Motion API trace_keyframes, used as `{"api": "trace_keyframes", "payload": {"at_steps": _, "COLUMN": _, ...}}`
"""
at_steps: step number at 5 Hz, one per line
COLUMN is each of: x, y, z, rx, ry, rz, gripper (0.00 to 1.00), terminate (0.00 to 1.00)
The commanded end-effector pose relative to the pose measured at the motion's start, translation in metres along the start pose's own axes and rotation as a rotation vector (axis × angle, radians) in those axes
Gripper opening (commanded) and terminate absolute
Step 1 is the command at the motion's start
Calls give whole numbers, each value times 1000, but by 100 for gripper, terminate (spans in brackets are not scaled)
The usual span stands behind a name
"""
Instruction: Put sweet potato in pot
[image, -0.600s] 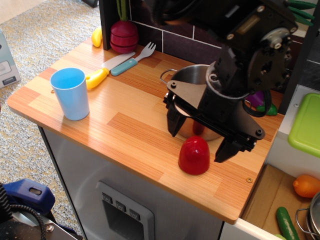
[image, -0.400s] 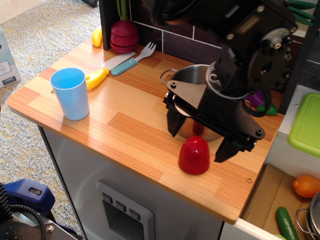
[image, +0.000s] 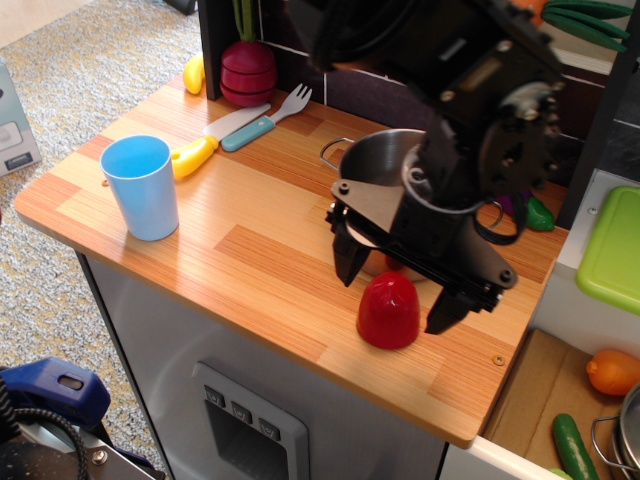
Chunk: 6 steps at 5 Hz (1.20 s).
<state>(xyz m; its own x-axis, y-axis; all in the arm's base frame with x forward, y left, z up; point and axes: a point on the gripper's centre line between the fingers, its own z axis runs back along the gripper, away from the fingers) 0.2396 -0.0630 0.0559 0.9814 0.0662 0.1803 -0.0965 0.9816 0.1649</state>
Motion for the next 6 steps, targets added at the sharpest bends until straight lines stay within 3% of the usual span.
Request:
{"api": "trace_keyframes", "payload": {"at_steps": 1, "x": 11, "y": -5, "z": -12, "rx": -56, "ry": -28, "rz": -1, "gripper": 100, "terminate": 0}}
{"api": "trace_keyframes", "payload": {"at_steps": 4, "x": 8, "y": -2, "z": -49, "rx": -122, "ry": -36, "rz": 38, "gripper": 100, "terminate": 0}}
{"api": "trace_keyframes", "payload": {"at_steps": 5, "x": 9, "y": -5, "z": -51, "rx": -118, "ry": -35, "rz": 47, "gripper": 0, "terminate": 0}}
{"api": "trace_keyframes", "payload": {"at_steps": 6, "x": 9, "y": -8, "z": -38, "rx": -90, "ry": -15, "rz": 62, "gripper": 0, "terminate": 0}}
